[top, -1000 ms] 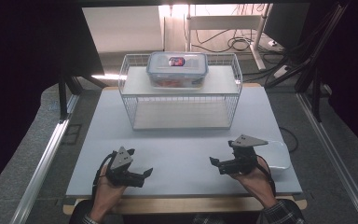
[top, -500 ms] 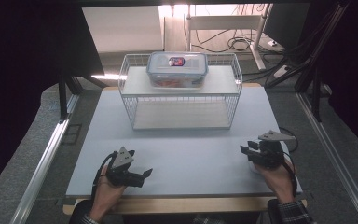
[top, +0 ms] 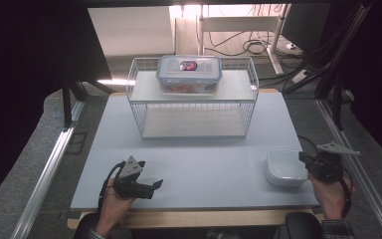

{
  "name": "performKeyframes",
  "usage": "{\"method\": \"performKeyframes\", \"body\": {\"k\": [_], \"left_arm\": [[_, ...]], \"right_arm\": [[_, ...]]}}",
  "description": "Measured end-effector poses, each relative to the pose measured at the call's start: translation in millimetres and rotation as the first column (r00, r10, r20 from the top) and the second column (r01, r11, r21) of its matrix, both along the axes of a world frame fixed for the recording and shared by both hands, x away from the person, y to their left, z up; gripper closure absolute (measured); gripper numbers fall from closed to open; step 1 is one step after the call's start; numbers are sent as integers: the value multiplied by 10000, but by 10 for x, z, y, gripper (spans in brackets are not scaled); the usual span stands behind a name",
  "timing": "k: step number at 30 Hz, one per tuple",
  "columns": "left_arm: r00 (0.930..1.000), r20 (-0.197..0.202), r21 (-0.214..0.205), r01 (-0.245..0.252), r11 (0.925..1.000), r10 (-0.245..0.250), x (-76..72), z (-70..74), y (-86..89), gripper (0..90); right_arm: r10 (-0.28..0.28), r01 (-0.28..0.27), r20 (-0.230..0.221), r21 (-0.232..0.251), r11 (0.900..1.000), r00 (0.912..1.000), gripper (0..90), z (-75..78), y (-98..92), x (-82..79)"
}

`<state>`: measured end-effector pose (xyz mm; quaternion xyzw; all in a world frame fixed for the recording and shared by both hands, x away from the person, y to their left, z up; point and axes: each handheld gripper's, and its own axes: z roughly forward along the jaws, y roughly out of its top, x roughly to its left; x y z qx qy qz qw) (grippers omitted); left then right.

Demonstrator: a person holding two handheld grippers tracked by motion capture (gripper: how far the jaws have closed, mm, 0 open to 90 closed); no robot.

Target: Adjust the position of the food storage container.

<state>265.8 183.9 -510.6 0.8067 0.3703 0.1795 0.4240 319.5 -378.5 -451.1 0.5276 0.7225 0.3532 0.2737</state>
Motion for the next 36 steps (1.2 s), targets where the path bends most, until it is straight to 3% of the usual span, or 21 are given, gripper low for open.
{"method": "performKeyframes", "body": {"k": [7,14,24,36], "left_arm": [[10000,27,-19,16,10000,-16,2,-3,0,78],[10000,34,37,71,10000,-71,5,-9,-6,78],[9999,-16,70,112,9999,-112,8,-20,-23,78],[9999,-6,91,172,9998,-172,8,-26,-31,78]], "right_arm": [[-839,832,-244,-289,9961,9962,895,-76,-207,-21],[-795,766,-554,-514,9957,9953,896,-123,-173,-4],[-20,33,-852,144,9999,9964,895,-154,1,22],[1252,-1207,-1195,438,9917,9849,895,-180,347,18]]}}
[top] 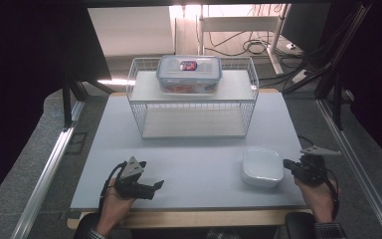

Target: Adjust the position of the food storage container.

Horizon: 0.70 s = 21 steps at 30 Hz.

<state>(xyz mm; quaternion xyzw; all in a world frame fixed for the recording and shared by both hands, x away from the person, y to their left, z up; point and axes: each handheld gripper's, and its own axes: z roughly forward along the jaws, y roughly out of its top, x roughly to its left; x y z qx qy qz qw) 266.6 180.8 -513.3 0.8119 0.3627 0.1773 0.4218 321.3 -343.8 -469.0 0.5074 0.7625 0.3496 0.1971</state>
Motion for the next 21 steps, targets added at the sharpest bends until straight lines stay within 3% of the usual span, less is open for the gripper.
{"method": "performKeyframes", "body": {"k": [21], "left_arm": [[10000,-79,-133,-27,9999,26,9,-15,-14,78]], "right_arm": [[1606,-1601,-166,267,9867,9869,894,-64,565,107]]}}
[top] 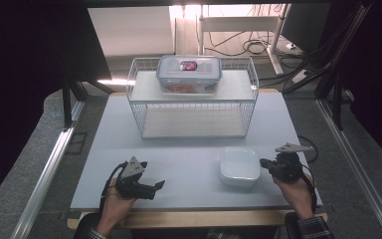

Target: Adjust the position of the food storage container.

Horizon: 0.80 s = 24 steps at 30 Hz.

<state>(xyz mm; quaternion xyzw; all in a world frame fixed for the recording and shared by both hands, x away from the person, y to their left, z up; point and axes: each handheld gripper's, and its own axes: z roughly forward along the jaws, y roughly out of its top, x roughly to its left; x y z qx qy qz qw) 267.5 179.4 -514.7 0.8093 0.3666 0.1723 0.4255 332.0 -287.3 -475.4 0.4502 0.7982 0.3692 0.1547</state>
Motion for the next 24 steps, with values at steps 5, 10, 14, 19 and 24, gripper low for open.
{"method": "performKeyframes", "body": {"k": [5,10,14,19,24], "left_arm": [[10000,-15,-44,-28,10000,27,4,-2,6,79],[10000,-34,-25,-22,10000,22,5,-2,4,79],[10000,-20,13,-23,10000,23,5,0,2,80],[10000,31,40,-34,10000,34,1,7,11,80],[10000,44,28,-61,10000,61,2,9,26,80]], "right_arm": [[440,-440,52,-12,9990,9990,894,-15,170,59],[898,-897,-85,188,9958,9959,894,-32,339,96],[1276,-1266,-224,406,9911,9916,894,-46,482,121],[1706,-1687,-335,525,9843,9848,893,-59,656,125],[2226,-2199,-420,608,9736,9740,892,-71,836,105]]}}
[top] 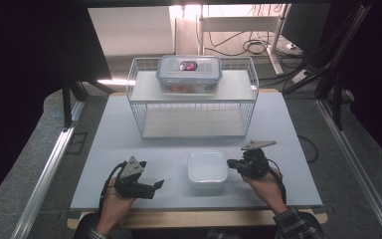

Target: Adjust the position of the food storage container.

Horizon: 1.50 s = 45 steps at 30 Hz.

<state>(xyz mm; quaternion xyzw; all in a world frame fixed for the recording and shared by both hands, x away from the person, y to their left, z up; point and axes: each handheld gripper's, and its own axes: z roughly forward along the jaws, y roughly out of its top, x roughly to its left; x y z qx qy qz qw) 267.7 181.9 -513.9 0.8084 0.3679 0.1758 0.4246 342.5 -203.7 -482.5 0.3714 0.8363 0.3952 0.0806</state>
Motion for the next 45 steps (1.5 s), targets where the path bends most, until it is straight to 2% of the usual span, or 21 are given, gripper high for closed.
{"method": "performKeyframes", "body": {"k": [8,11,15,20,23,26,29,32,35,40,45], "left_arm": [[9996,-253,-96,133,9999,-135,1,25,21,95],[9992,-307,-54,238,9997,-239,6,19,20,96],[9985,-436,-59,340,9994,-342,14,11,24,96],[9975,-499,-120,489,9987,-495,16,8,22,96],[9970,-513,-129,580,9982,-586,20,-10,20,89],[9973,-408,-139,599,9981,-604,23,-22,22,74],[9977,-335,-91,592,9982,-595,26,-30,27,67],[9977,-298,-12,605,9982,-605,26,-36,25,67],[9978,-315,43,579,9983,-578,25,-41,18,68],[9976,-383,38,587,9983,-585,32,-50,27,65],[9978,-412,-11,519,9987,-519,35,-43,30,60]], "right_arm": [[480,-480,-28,41,9988,9988,891,-16,260,0],[614,-609,227,-218,9979,9979,872,-10,288,-7],[467,-431,746,-496,9978,9961,782,33,226,-41],[455,-374,1443,-581,9976,9885,635,95,133,-114],[654,-570,1608,-560,9968,9848,529,104,96,-152],[827,-703,1934,-705,9950,9776,432,95,53,-190],[856,-757,1889,-588,9954,9783,322,70,10,-208],[765,-739,1759,-216,9970,9814,211,35,-32,-204],[745,-763,1585,57,9971,9845,151,7,-56,-191],[853,-834,1486,-190,9963,9852,73,-50,-41,-205],[901,-859,1573,-334,9957,9834,54,-68,-42,-199]]}}
